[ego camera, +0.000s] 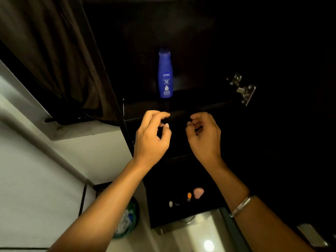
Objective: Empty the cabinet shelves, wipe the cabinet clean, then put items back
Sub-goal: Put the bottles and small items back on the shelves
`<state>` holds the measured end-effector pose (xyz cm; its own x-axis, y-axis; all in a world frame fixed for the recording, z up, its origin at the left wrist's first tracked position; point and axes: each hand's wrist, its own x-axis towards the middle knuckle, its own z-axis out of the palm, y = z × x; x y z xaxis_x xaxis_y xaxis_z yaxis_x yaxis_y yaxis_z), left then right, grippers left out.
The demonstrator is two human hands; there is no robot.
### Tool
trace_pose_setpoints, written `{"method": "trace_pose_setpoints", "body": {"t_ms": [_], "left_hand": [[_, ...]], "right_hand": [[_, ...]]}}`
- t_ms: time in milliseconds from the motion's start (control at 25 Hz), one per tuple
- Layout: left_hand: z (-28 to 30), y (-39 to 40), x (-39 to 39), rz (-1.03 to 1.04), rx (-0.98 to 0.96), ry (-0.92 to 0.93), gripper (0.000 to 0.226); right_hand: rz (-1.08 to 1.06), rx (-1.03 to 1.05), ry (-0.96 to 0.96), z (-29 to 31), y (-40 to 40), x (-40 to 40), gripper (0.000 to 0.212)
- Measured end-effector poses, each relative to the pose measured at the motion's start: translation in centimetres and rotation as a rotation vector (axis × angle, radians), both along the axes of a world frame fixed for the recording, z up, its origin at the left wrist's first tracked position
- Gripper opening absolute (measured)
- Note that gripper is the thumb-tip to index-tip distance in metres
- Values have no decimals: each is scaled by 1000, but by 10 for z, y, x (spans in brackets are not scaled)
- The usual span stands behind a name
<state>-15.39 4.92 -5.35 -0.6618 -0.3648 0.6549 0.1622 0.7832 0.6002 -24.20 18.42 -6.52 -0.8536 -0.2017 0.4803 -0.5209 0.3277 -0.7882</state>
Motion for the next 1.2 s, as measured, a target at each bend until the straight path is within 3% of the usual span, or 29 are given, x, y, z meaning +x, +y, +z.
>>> {"method": "trace_pose_setpoints", "body": {"t_ms": [240, 520, 760, 1040, 1200], "left_hand": [[-106, 13, 18, -45, -75, -349, 36], [-222, 25, 31, -61, -196, -773, 59], [-303, 31, 41, -63, -49, -1167, 61], [-350, 41, 29, -39, -188, -1128, 62], [-363, 46, 22, 14, -299, -1051, 37]], "right_hand": [[-5, 276, -135, -109, 38, 4, 18], [204, 848, -386, -230, 59, 17, 57], [294, 1009, -467, -292, 61, 20, 47], [341, 1151, -191, -300, 43, 23, 41], [407, 1223, -190, -316, 32, 32, 34]]}}
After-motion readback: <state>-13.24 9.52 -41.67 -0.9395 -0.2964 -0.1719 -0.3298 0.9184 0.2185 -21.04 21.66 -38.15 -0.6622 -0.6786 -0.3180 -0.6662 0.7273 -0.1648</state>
